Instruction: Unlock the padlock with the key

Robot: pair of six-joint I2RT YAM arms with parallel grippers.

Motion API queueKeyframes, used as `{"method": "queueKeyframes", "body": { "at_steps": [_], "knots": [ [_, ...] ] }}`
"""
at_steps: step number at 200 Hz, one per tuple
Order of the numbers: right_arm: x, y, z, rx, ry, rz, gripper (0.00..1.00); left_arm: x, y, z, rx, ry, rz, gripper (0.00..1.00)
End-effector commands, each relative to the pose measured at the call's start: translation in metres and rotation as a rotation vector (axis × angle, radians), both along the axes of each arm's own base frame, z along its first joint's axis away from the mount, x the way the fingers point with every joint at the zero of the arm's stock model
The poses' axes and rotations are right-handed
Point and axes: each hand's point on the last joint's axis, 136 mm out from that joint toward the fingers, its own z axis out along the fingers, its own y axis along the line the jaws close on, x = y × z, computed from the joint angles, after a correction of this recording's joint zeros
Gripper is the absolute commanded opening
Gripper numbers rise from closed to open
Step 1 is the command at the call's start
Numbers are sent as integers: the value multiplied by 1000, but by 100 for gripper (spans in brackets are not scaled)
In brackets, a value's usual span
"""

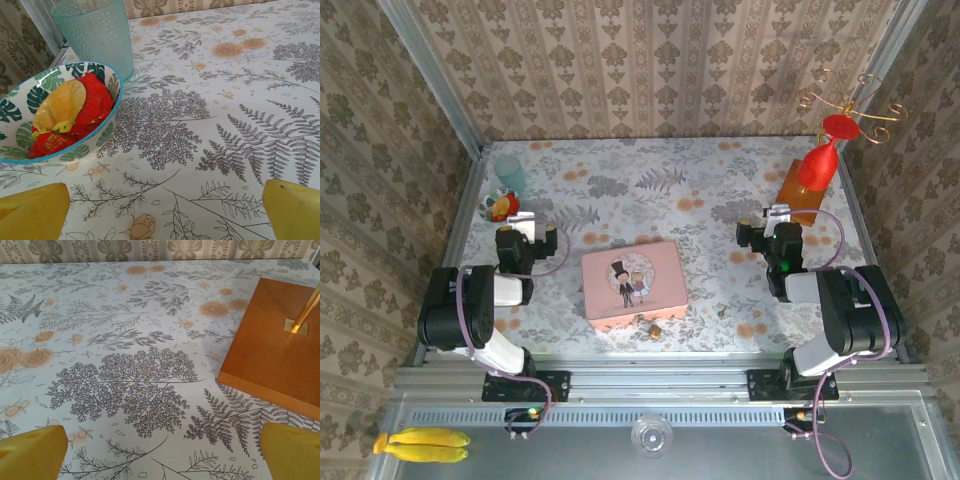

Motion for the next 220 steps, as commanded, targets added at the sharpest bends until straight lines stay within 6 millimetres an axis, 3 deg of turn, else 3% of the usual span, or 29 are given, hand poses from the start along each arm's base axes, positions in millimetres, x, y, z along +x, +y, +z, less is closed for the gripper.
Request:
{"method": "queueKeyframes", "body": {
  "at_steps": [1,220],
  "knots": [
    [5,0,7,0,-20,7,100,6,-1,11,-6,-30,6,100],
    [5,0,6,6,-17,11,100,6,0,12,-5,-32,6,100]
  ]
}}
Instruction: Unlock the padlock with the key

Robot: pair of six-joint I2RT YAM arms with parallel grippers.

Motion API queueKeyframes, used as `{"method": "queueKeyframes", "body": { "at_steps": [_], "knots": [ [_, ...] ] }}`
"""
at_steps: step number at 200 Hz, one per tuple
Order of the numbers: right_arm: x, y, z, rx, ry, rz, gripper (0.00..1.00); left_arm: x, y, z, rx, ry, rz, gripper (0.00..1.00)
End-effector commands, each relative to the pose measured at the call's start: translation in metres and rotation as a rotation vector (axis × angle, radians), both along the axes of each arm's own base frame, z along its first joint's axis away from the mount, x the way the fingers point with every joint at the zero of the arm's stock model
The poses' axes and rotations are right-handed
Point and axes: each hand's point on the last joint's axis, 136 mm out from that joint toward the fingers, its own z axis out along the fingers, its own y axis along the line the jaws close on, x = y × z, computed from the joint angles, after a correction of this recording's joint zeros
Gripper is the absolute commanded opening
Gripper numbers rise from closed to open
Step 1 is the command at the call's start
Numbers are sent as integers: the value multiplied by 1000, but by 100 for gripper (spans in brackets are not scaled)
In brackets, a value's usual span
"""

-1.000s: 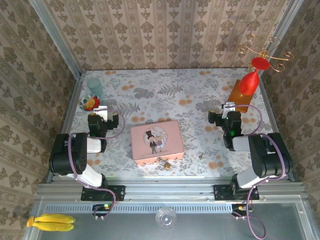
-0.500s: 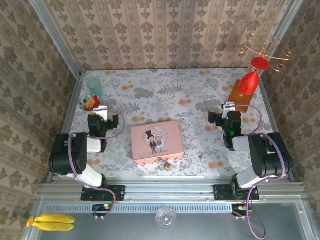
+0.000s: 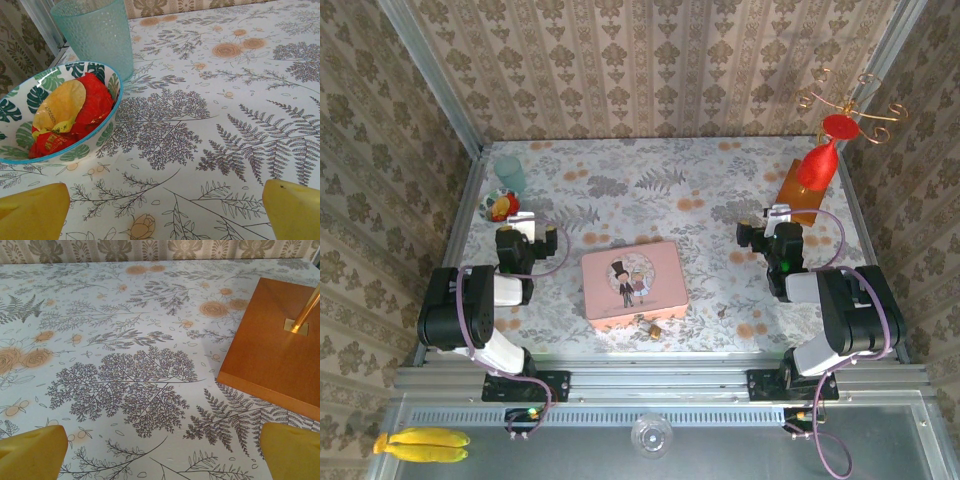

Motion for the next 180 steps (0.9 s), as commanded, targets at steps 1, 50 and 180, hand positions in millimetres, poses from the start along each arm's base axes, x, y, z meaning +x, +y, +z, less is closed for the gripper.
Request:
{"method": "queueKeyframes", "body": {
  "at_steps": [1,50,180],
  "knots": [
    [5,1,6,4,-18,10,100,6,-1,12,-4,-32,5,100],
    [0,17,16,-29,-43,90,100,-10,-27,46,18,-57,-112,100],
    [-106,-19,153,453,-45,-363,100,-103,-48,165,-697,-70,-12,100]
  ]
}}
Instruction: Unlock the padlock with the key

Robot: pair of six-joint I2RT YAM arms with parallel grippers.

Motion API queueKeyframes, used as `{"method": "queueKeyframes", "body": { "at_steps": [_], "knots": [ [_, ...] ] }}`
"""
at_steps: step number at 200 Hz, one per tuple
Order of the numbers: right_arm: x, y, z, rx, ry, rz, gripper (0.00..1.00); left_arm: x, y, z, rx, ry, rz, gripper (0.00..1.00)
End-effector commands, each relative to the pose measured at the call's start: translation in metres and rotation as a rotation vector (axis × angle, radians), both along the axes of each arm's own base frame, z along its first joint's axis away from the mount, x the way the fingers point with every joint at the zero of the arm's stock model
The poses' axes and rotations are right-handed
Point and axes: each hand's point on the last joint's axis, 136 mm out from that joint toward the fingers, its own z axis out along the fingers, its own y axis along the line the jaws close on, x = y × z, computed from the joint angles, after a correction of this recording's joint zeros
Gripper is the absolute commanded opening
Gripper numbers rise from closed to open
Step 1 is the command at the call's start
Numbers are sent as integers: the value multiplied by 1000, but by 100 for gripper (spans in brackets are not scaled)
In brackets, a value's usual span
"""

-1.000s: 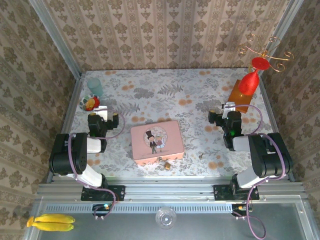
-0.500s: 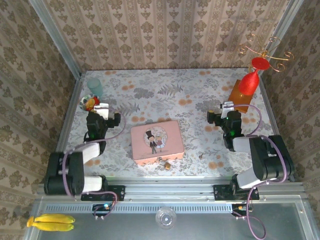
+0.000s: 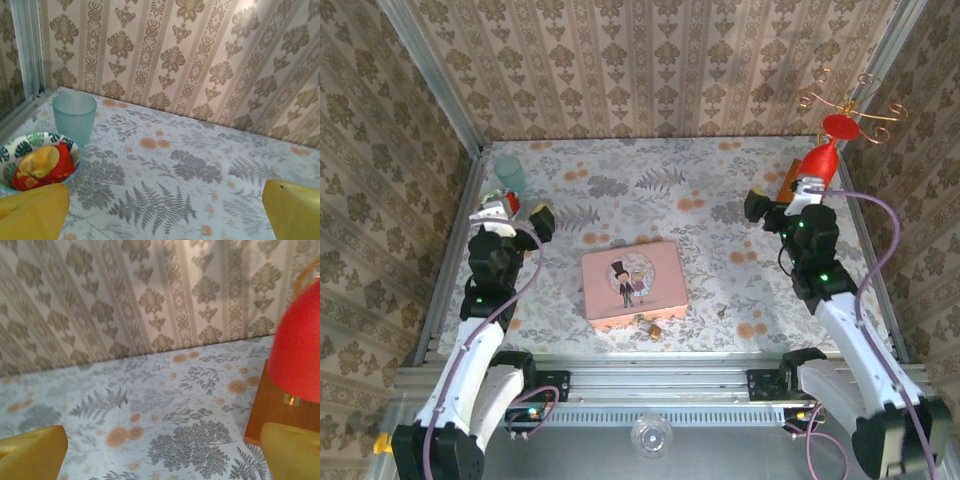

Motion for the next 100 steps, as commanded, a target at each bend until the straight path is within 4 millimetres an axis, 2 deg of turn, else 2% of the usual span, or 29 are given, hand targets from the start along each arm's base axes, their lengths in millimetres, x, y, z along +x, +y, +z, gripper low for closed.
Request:
{"method": "queueKeyframes", "body": {
  "at_steps": [1,9,20,32,44,64,81,100],
  "knots": [
    [-48,-43,-45,244,187,-306,100,-24,-9,-12,-235,120,-34,100],
    [-55,-42,-43,252,173,-276,100,-31,-10,-5,-293,83,-49,100],
    [-62,-29,-37,252,145,-180,100,-41,-12,0,-342,25,-80,100],
    [-70,-21,-35,269,139,-129,100,-51,-16,11,-340,-66,-138,100],
    [-74,-11,-36,279,169,-72,100,-56,-19,12,-327,-82,-172,100],
    [-81,-1,-43,272,284,-27,100,-56,-34,0,-280,22,-250,100],
    [-88,8,-54,260,382,-5,100,-54,-57,-17,-248,143,-344,100],
    [-94,25,-64,245,454,46,98,-61,-84,-37,-88,231,-379,100]
  ]
}}
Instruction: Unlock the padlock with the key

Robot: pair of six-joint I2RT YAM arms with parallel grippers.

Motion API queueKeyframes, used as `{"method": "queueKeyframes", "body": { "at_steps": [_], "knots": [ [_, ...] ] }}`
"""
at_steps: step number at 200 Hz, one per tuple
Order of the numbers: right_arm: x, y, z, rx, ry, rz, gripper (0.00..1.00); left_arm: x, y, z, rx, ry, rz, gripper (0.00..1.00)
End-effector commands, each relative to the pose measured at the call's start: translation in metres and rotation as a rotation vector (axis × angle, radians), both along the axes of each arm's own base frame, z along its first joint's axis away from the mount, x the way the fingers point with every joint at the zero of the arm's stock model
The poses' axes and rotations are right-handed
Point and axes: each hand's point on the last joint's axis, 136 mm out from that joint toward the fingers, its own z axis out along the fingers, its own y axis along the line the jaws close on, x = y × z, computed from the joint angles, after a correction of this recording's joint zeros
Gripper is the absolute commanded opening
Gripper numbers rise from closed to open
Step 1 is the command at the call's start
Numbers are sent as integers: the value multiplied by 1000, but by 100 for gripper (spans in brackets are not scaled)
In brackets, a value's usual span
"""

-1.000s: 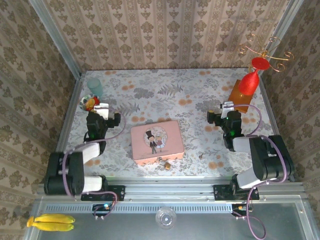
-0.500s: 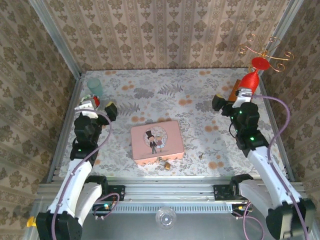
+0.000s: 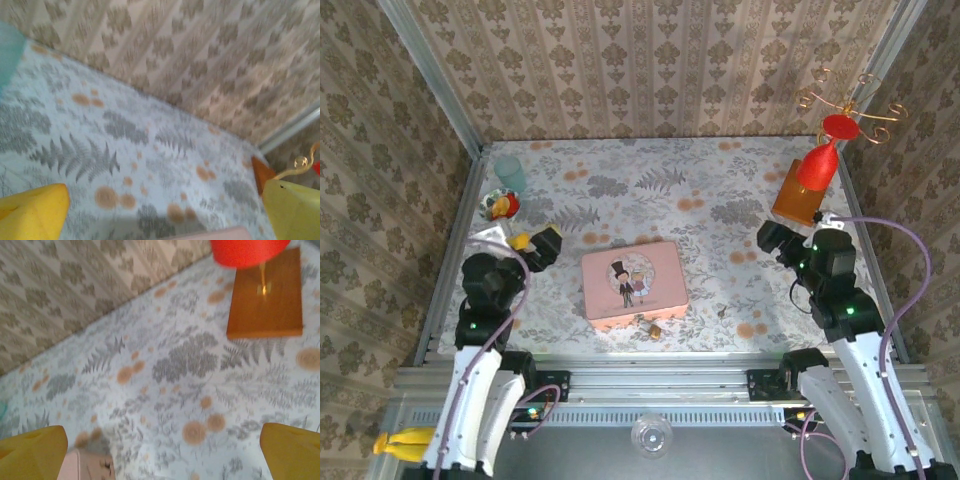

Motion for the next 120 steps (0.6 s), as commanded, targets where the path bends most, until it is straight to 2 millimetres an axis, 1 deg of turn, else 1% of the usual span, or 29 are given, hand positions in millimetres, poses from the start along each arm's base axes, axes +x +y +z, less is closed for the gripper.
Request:
{"method": "queueKeyframes", "body": {
  "at_steps": [1,7,14,25,52,70,80,90,120],
  "knots": [
    [-20,23,-20,21,150,92,98,-16,-40,-16,169,69,-150,100],
    [-22,29,-24,7,172,106,98,-20,-49,-18,231,62,-164,100],
    [-25,35,-27,-11,194,123,97,-29,-66,-19,292,43,-217,100],
    [-29,45,-33,-40,228,152,97,-38,-84,-21,367,17,-258,100],
    [-43,69,-52,-84,318,207,95,-63,-124,-21,498,-66,-384,100],
    [-51,80,-71,-94,371,220,94,-79,-147,-24,563,-133,-459,100],
    [-55,85,-81,-92,398,222,93,-84,-156,-29,594,-159,-484,100],
    [-59,87,-92,-91,425,215,92,-85,-160,-34,623,-172,-492,100],
    [-68,93,-123,-91,512,197,84,-81,-157,-48,663,-189,-464,100]
  ]
}}
